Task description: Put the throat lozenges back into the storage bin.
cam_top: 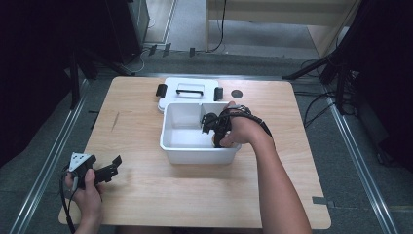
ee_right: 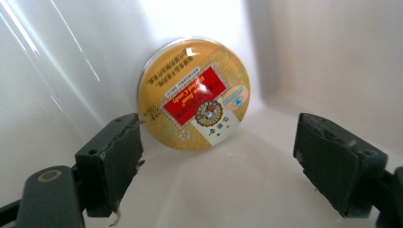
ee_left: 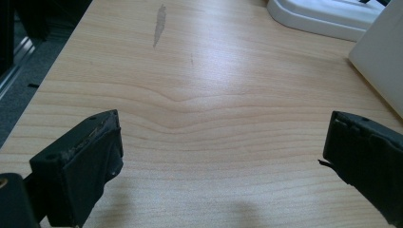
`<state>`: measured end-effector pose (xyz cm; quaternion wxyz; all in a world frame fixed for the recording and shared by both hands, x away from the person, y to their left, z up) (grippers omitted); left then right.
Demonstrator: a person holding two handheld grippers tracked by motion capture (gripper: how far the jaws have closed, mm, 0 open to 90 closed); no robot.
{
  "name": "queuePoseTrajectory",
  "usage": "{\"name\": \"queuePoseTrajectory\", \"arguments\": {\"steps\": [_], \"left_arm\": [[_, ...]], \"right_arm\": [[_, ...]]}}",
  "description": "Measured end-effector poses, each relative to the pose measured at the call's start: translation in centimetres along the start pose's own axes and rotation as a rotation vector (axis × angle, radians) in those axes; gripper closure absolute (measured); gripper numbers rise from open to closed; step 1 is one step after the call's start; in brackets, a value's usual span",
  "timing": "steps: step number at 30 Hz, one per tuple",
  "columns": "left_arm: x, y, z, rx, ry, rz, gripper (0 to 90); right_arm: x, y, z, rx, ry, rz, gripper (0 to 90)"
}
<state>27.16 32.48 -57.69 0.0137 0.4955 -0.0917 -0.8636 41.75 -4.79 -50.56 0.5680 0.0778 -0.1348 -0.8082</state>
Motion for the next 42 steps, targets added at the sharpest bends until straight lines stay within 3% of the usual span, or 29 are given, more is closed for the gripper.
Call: {"name": "queuePoseTrajectory", "arguments": {"steps": [7,15,22,27,37,42], "left_arm": [[0.0,0.0,0.0,-0.002,0.000,-0.001,0.0],[0.0,0.0,0.0,-0.003,0.000,-0.002,0.0],[0.0,0.1,0.0,-0.003,0.004,-0.001,0.0],[0.0,0.1,-0.1,-0.004,0.004,-0.001,0.0],[0.0,0.1,0.0,-0.006,0.002,-0.006,0.0],[0.0,0.1,-0.1,-0.007,0.004,-0.007,0.0]], "right_arm": [[0.3,0.5,1.9,0.000,0.070,-0.042,19.6],[0.9,0.6,3.8,0.002,0.098,-0.057,20.4],[1.5,0.7,6.0,0.013,0.132,-0.102,20.9],[2.3,0.9,7.2,0.031,0.153,-0.123,20.3],[5.2,1.6,9.9,0.058,0.201,-0.230,20.3],[6.9,1.8,10.1,0.072,0.196,-0.258,19.8]]}}
Point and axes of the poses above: each handheld gripper's, and its own axes: z roughly backward along the jaws, x roughly out of its underside, y roughly to its right, the point moved 5 cm from there along -z, roughly forward along the jaws, and after that the axes turned 3 degrees about -z, right-handed, at the moved point
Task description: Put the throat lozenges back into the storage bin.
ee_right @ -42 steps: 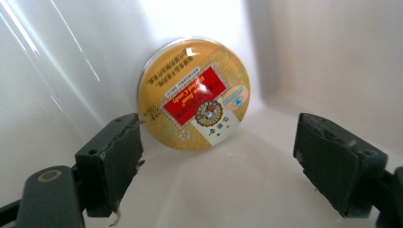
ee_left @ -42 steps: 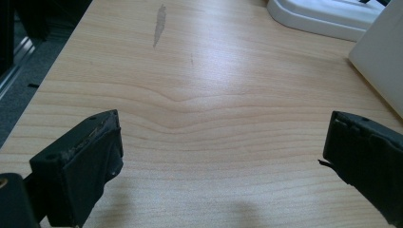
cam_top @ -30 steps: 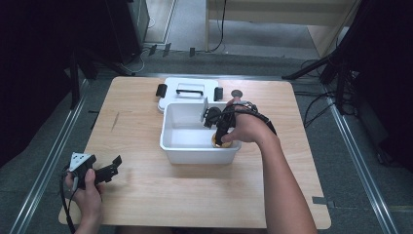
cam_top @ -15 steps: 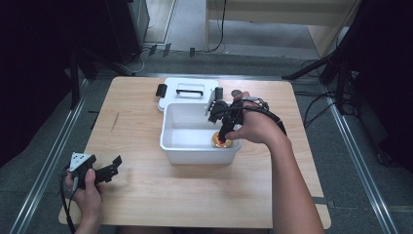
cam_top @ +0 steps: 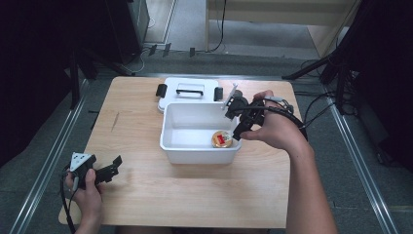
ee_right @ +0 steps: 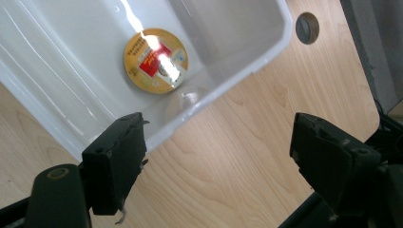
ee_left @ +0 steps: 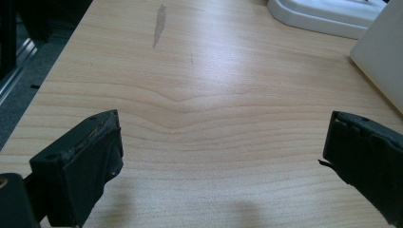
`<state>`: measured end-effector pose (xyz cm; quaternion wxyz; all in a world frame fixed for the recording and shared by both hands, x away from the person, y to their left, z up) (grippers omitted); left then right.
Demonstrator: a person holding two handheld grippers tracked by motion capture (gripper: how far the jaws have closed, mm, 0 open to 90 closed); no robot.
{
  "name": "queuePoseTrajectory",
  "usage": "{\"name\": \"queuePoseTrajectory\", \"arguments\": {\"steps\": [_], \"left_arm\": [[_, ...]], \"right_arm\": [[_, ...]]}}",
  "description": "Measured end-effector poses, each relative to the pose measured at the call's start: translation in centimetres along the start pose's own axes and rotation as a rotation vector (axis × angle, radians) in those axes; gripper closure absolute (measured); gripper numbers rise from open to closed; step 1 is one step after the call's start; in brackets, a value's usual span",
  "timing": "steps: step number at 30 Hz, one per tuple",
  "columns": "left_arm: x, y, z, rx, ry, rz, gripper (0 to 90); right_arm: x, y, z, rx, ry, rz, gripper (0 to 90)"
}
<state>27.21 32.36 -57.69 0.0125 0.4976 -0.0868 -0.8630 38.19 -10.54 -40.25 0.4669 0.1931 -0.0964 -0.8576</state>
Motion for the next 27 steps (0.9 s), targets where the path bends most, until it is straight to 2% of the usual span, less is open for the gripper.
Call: {"name": "queuePoseTrajectory", "arguments": {"steps": [6,11,13,27], "left_arm": [[0.0,0.0,0.0,-0.002,0.001,-0.002,0.0],[0.0,0.1,0.0,-0.004,-0.001,-0.001,0.0],[0.0,0.1,0.0,-0.005,-0.001,-0.002,0.0],[0.0,0.1,0.0,-0.006,-0.001,-0.007,0.0]], "right_arm": [[1.6,0.4,0.1,0.002,0.004,-0.041,19.8],[3.7,0.7,-0.5,-0.001,-0.005,-0.084,19.5],[4.0,0.7,-0.6,-0.003,-0.008,-0.092,19.5],[8.6,0.2,-3.5,-0.031,-0.033,-0.168,18.6]]}}
Point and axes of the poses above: each handheld gripper's, and its own axes: z roughly backward along the jaws, x roughly out of its underside, y roughly to its right, the point moved 5 cm from there along -z, roughly forward along the jaws, and after that the axes turned 3 degrees about -z, right-handed, at the moved point
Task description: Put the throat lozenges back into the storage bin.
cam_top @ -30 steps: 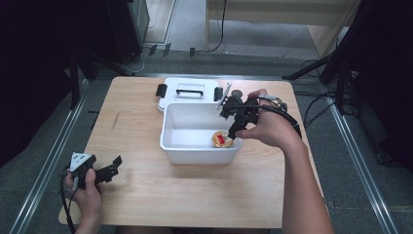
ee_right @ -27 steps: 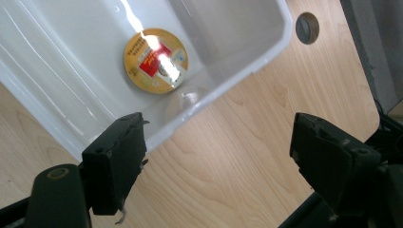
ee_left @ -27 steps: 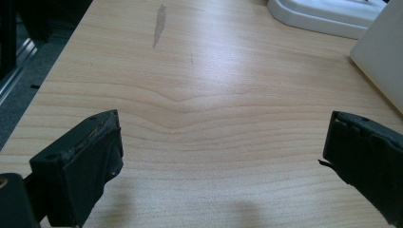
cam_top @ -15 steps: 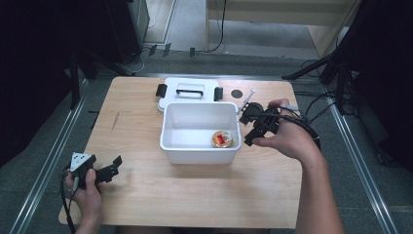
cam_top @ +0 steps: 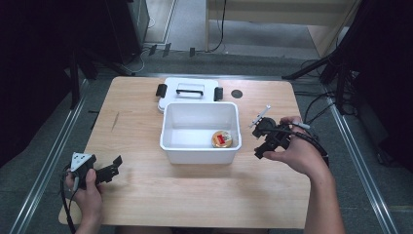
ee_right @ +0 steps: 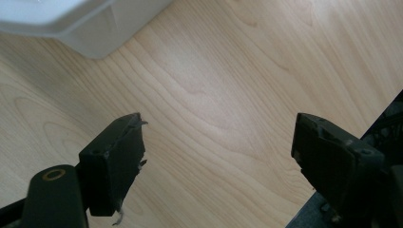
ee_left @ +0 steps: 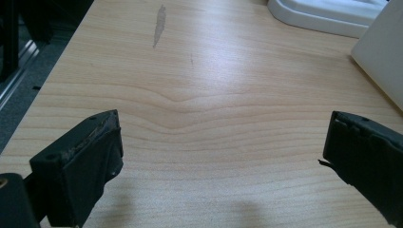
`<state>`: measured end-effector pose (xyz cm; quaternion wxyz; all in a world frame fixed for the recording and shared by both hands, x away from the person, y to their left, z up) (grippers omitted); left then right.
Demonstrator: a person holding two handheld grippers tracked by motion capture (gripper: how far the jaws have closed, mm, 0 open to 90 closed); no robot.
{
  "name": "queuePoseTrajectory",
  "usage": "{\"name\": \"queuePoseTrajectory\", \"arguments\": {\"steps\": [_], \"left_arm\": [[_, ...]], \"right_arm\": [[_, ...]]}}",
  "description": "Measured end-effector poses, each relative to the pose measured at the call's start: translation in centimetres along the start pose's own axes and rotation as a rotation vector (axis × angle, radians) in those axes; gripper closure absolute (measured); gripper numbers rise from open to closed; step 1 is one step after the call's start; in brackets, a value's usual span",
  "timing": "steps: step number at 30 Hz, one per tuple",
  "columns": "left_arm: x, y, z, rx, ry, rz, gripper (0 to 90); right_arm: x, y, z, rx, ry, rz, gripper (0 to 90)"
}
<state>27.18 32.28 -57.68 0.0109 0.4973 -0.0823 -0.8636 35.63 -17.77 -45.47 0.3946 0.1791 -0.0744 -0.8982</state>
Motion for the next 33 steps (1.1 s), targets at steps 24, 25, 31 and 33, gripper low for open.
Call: {"name": "queuePoseTrajectory", "arguments": {"steps": [24,25,31,33], "left_arm": [[0.0,0.0,0.0,0.000,-0.001,-0.004,0.0],[0.0,0.0,0.0,0.000,-0.001,-0.004,0.0],[0.0,0.0,0.0,0.000,-0.002,-0.004,0.0],[0.0,0.0,0.0,-0.001,-0.001,-0.004,0.0]], "right_arm": [[6.4,0.7,-5.0,-0.022,-0.059,-0.102,18.2],[6.4,0.7,-5.0,-0.022,-0.059,-0.102,18.2],[8.3,0.7,-6.4,-0.028,-0.064,-0.156,18.0],[8.9,0.8,-6.7,-0.024,-0.059,-0.172,17.9]]}}
Point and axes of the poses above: each handheld gripper's, and its own axes: z roughly backward along the jaws, x roughly out of its underside, y roughly to its right, the point moved 5 cm from there along -z, roughly forward along the jaws, and after that the axes turned 3 degrees about -z, right-handed, at the moved point
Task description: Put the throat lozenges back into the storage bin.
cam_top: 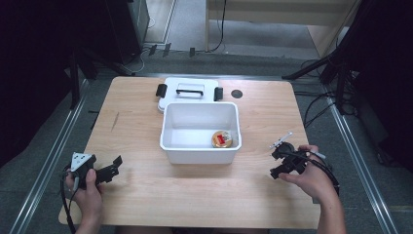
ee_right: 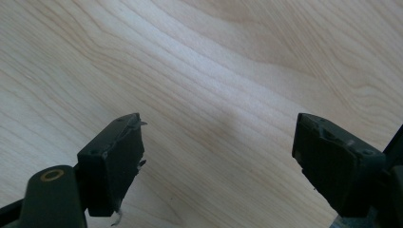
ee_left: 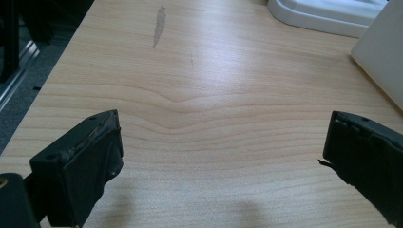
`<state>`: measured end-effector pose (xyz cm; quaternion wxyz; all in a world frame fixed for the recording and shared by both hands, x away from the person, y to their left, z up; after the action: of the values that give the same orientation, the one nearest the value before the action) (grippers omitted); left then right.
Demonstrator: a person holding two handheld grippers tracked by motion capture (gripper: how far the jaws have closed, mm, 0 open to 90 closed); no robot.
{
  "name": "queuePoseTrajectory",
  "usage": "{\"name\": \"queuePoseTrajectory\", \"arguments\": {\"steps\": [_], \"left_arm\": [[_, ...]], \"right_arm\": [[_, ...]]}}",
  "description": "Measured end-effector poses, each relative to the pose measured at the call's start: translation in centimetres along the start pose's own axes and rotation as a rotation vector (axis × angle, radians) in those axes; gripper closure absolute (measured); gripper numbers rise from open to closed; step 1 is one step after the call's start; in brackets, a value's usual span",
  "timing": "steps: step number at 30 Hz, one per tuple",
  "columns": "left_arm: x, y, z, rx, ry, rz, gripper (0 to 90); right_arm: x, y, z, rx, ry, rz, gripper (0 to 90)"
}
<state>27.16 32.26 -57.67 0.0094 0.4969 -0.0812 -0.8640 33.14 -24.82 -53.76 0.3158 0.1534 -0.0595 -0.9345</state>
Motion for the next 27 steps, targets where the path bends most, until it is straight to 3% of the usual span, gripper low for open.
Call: {"name": "queuePoseTrajectory", "arguments": {"steps": [6,9,14,15,16,24,27], "left_arm": [[0.0,0.0,0.0,-0.001,0.001,0.000,0.0],[0.0,0.0,0.0,-0.001,0.001,-0.001,0.0],[0.0,0.0,0.0,0.002,-0.001,-0.002,0.0],[0.0,0.0,0.0,0.001,-0.002,-0.004,0.0],[0.0,0.0,0.0,0.001,-0.002,-0.004,0.0],[0.0,0.0,0.0,0.000,-0.003,-0.004,0.0],[0.0,0.0,0.0,0.000,-0.003,-0.005,0.0]], "right_arm": [[1.3,0.6,-0.5,0.004,0.060,-0.071,16.4],[1.8,0.7,-0.8,-0.001,0.102,-0.089,15.9],[3.0,1.1,-1.5,-0.014,0.180,-0.161,14.8],[3.4,1.4,-1.7,-0.017,0.219,-0.186,14.6],[3.4,1.4,-1.7,-0.017,0.219,-0.186,14.6],[5.3,2.0,-2.5,-0.082,0.389,-0.321,14.0],[6.4,2.1,-3.1,-0.084,0.436,-0.365,13.2]]}}
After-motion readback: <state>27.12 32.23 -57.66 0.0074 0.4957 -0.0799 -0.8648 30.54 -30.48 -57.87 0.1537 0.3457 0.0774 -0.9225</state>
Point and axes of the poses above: each handheld gripper's, and its own axes: z roughly backward along the jaws, x roughly out of its underside, y roughly to its right, the point moved 5 cm from there along -z, roughly forward along the jaws, and after that the axes turned 3 degrees about -z, right-handed, at the moved point
